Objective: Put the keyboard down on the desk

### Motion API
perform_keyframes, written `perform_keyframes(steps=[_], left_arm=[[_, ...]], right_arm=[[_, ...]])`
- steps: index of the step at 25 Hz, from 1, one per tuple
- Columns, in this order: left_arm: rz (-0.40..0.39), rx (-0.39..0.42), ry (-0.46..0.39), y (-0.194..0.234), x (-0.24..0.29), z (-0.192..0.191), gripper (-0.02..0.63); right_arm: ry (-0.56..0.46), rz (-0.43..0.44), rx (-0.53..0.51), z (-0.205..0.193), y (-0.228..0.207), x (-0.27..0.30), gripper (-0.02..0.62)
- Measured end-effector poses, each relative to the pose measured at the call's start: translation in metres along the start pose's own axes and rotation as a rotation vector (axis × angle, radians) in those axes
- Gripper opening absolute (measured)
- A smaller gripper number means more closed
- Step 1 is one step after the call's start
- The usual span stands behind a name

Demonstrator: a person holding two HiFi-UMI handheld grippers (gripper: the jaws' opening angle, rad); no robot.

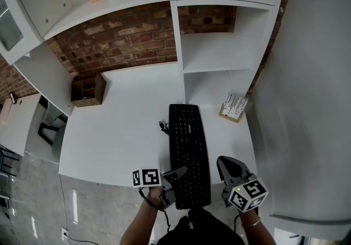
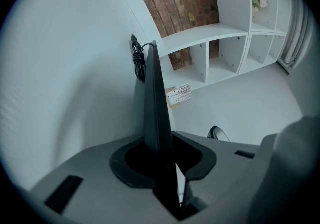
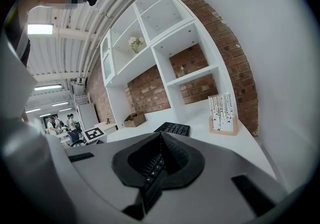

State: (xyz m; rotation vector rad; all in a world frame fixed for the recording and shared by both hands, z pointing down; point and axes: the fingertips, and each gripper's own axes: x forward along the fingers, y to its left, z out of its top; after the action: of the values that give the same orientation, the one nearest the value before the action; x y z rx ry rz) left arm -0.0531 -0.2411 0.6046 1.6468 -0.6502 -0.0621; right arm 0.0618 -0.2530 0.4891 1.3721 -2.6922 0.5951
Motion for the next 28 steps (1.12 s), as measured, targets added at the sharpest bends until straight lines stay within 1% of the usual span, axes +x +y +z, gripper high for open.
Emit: perform_keyframes(steps=[6, 15, 24, 28], left_arm=[[0.025, 0.001, 0.002, 0.002, 0.001, 0.000, 0.107], [0.099, 0.018, -0.007, 0.008, 0.000, 0.001, 0.124], [0.235, 0.102, -0.050, 0.014, -0.005, 0.002, 0.167], [0.305, 0.174, -0.064, 0.016, -0.008, 0.004, 0.193]], right_arm=[[0.000, 0.005, -0.002, -0.001, 0.002, 0.001, 0.006], [-0.006, 0.012, -0.009, 0.000, 0.006, -0.003, 0.006], [-0.002, 0.022, -0.010, -0.004, 0.011, -0.007, 0.006], [-0.004, 0.026, -0.012, -0.003, 0.013, -0.009, 0.006]])
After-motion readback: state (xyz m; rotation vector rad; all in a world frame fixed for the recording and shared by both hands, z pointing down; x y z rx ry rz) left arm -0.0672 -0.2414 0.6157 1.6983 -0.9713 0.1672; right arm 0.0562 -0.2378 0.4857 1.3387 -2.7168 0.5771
